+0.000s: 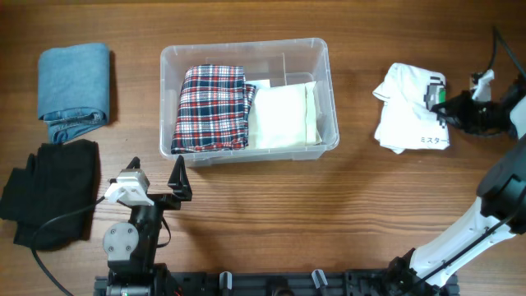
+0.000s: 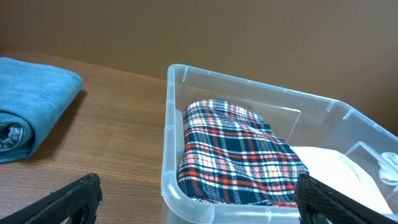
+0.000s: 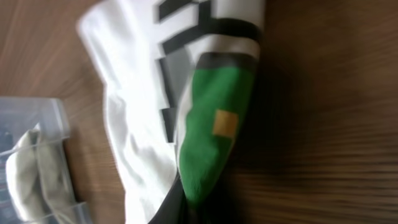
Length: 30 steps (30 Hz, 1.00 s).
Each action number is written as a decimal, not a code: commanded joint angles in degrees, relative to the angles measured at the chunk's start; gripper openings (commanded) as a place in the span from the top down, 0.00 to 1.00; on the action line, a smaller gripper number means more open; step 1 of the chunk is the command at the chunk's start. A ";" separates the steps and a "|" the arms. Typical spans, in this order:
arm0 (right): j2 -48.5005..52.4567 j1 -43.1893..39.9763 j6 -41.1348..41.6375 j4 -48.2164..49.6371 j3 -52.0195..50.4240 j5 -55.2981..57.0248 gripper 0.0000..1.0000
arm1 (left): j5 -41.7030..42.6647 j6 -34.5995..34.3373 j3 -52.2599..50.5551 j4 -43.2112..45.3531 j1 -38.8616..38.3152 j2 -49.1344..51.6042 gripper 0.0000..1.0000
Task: Pack container
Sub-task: 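Lift the white T-shirt and carry it left toward the container, then lower the white T-shirt into the container over the plaid cloth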
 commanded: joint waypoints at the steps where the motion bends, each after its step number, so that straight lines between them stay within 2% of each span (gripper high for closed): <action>1: -8.24 4.44 0.04 -1.18 1.03 3.21 0.96 | -0.35 -0.57 -0.42 0.13 0.48 -0.42 0.00; 10: -22.43 15.78 6.12 -2.12 1.03 10.80 0.96 | -0.35 -0.57 -0.42 0.13 0.48 -0.42 0.00; 16: -30.12 24.11 10.47 -4.28 3.17 21.35 0.96 | -0.35 -0.57 -0.42 0.13 0.48 -0.42 0.00; 23: -31.95 31.04 12.70 -10.27 15.21 21.62 0.96 | -0.35 -0.57 -0.42 0.13 0.48 -0.42 0.00; 30: -31.93 40.65 20.24 -9.03 21.00 18.16 0.96 | -0.35 -0.57 -0.42 0.13 0.48 -0.42 0.00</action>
